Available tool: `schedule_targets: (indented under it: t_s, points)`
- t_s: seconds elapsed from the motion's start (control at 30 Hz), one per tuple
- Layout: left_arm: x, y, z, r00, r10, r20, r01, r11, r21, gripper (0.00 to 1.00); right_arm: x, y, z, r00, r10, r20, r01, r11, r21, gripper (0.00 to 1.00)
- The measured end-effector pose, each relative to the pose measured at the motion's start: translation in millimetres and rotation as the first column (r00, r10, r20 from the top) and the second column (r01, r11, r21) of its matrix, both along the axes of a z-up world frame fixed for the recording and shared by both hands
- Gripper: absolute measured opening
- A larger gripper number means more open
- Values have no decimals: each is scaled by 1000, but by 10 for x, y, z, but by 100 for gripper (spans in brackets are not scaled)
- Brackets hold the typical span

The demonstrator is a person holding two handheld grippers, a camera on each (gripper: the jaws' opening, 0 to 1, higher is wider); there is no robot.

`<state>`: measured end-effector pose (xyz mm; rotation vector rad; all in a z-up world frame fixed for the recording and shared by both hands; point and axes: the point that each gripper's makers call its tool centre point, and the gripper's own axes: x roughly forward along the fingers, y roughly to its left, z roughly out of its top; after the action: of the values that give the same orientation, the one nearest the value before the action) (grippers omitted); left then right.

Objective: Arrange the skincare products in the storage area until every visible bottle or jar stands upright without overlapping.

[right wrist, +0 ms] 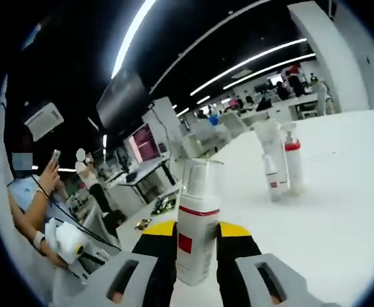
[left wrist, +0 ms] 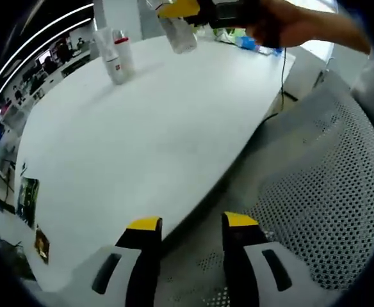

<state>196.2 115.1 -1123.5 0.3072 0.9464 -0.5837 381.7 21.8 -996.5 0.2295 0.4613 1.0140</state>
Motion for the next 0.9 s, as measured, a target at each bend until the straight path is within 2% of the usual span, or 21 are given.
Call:
schedule_targets:
  t_s: [0.13,0.2,0.23,0.27,0.57,0.8,0.9]
  points:
    - [-18,13,-28,1000,5,-18,-4,1000,5,31,182,-33,-39,998,-4,61,6,1000,-19,17]
    - [-71,9,-48,998,5,-55,-5,1000,0,22,286,-48,-91,997,-5,74,8,999,-34,16]
    - [-77,20,-49,998,-5,-55,6,1000,13,17,326,-55,-111,997,-5,78,8,999,-40,16]
    - [-77,22,-51,999,-13,-49,14,1000,21,16,359,-56,-128,997,-2,80,6,999,-49,16]
    - [-64,50,-68,998,7,-56,-5,1000,24,23,627,25,-119,988,21,152,-9,997,-77,17]
    - [-58,68,-79,998,19,-58,-17,999,29,25,834,33,-278,985,46,167,-29,995,-101,16]
    - [-55,77,-80,998,27,-57,-25,999,31,26,849,54,-312,983,60,174,-40,993,-115,16]
